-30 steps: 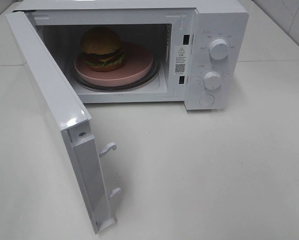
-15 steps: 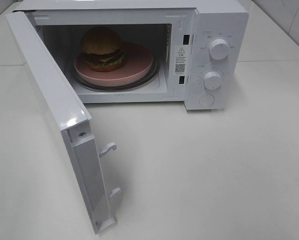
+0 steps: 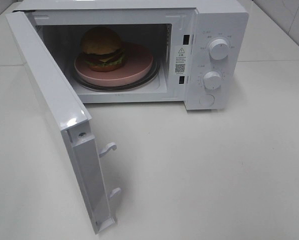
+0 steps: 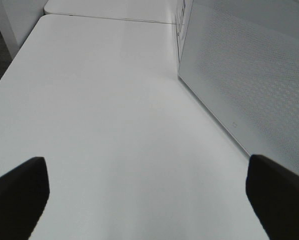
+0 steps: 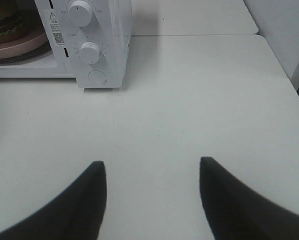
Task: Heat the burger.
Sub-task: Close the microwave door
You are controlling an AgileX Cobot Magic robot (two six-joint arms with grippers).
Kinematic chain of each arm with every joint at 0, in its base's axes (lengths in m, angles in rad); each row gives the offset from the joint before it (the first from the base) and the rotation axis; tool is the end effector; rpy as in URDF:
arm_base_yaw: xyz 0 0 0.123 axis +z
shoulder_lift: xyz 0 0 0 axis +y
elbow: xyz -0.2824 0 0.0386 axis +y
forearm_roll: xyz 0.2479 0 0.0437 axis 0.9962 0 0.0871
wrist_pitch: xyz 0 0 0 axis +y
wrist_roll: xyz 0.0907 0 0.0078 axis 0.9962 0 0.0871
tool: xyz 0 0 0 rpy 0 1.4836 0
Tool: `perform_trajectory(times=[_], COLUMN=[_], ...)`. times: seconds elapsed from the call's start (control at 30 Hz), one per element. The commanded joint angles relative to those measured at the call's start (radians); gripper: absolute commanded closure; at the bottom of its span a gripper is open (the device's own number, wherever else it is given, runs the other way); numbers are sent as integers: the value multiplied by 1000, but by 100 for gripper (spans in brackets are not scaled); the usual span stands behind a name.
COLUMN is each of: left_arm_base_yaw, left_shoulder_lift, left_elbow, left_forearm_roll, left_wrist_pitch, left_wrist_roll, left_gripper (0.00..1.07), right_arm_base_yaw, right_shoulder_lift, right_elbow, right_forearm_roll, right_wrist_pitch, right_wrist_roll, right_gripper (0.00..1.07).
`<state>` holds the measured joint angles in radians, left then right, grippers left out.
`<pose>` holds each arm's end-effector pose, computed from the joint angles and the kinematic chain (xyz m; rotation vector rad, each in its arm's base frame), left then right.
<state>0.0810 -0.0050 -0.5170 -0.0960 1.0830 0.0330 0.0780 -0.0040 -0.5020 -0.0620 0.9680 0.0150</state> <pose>-0.0081 -0.0084 0.2803 -0.0420 2.0407 -0.0435 -0.0019 -0.0048 0.2855 -0.0616 1.9432 -0.0113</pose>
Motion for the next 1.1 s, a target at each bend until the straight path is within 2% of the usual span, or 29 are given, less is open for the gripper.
perform_trajectory(times=[0.03, 0.57, 0.73, 1.0, 1.03, 1.1], left_arm_base_yaw=[4, 4, 4, 4, 4, 4], left_shoulder_lift=[-4, -4, 19, 153, 180, 196], left_elbow=[1, 1, -16, -17, 1, 13], left_forearm_roll=[-3, -4, -48, -64, -64, -64], left_wrist_pitch=[-12, -12, -40, -278, -353, -390], left_wrist_roll=[-8, -10, -8, 16, 47, 67], left_gripper=[6, 6, 6, 6, 6, 7], right_arm_base_yaw=[-5, -5, -5, -5, -5, -5], right_shoulder_lift=[-26, -26, -26, -26, -26, -26], right_elbow=[7, 7, 7, 7, 7, 7], right_forearm_roll=[1, 1, 1, 1, 1, 1], right_wrist_pitch=[-5, -5, -5, -5, -5, -5], right_wrist_roll=[-1, -1, -1, -1, -1, -1], right_gripper=[51, 51, 51, 51, 51, 51])
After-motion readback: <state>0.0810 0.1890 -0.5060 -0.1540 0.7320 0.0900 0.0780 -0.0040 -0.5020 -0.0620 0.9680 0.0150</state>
